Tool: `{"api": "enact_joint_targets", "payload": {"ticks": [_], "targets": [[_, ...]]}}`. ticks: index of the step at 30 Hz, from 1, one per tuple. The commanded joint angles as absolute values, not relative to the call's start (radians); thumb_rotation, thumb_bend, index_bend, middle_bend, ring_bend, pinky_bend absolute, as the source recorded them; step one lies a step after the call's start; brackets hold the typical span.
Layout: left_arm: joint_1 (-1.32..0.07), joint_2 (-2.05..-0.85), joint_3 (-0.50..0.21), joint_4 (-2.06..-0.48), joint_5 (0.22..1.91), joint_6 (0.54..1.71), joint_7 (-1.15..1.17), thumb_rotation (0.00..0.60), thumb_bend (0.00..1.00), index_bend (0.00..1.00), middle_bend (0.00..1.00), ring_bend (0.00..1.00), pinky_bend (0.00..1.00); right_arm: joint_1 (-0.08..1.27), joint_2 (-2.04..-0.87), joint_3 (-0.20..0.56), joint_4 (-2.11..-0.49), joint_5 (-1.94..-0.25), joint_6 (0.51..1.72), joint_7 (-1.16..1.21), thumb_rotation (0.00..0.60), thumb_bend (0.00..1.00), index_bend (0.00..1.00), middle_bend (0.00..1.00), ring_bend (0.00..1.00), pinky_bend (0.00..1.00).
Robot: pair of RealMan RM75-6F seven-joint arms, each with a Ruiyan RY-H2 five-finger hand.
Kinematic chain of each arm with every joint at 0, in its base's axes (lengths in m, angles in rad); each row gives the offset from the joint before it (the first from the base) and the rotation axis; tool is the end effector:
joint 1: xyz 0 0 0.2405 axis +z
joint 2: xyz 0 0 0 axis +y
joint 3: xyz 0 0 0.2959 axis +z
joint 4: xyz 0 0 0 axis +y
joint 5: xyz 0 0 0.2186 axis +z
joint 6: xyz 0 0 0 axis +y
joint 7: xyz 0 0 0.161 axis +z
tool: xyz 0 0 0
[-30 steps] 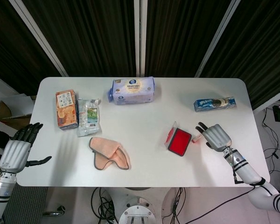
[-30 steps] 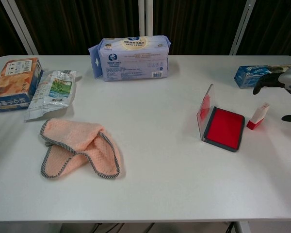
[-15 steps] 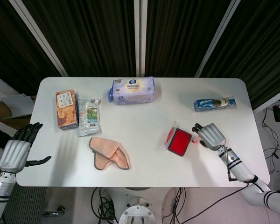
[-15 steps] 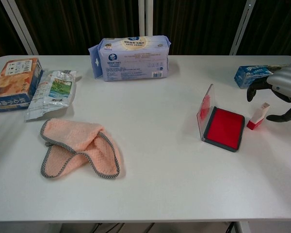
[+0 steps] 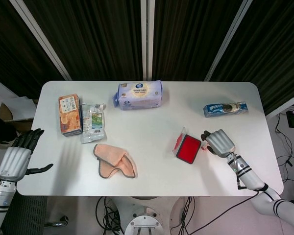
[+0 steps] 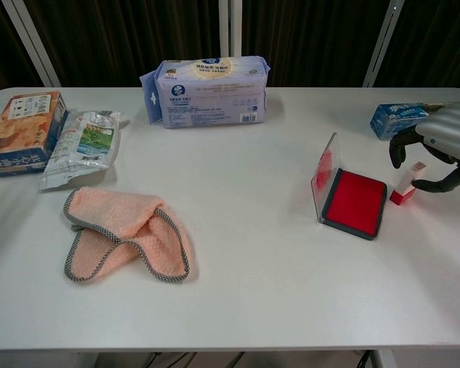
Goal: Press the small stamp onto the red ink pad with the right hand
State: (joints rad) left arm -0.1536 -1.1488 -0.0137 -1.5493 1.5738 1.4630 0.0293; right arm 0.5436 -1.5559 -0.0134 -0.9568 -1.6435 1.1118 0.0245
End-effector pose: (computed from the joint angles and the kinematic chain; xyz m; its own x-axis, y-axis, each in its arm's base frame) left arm -0.3405 0.2179 0.1504 0.4628 0.0233 0.8862 0.8790 -0.1416 -0.4553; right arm -0.3192 -0.3573 0.0024 0.6909 -0.1120 0.7142 -0.6659 -0.4833 0.5683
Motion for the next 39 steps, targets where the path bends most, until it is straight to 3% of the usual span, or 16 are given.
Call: {"api": "enact_joint_targets", "payload": {"ticks": [1,23,39], "targets": [[-0.154,-1.148,-0.014,-1.549,1.573,1.463,0.029,0.396,0.03,0.01,0.08,0.08,0.17,0.546,-1.562,-0.016,-0.951,-1.644,1.111,0.029,0.6,0.22,0.47,0.4,0.74,0.99],[-0.151,-1.148,-0.013,-1.536,1.572,1.464,0.008,0.395,0.03,0.01,0.08,0.08,0.17,0.549,-1.591,-0.021,-0.922,-1.63,1.124,0.024,0.6,0.24,0.57,0.5,0.74,0.99],[-0.151,-1.146,-0.012,-1.536,1.571,1.462,0.001,0.398,0.03,0.01,0.08,0.08,0.17,0.553,-1.563,-0.014,-0.949,-1.629,1.153,0.026,0.6,0.33,0.67,0.59,0.76,0.99]]}}
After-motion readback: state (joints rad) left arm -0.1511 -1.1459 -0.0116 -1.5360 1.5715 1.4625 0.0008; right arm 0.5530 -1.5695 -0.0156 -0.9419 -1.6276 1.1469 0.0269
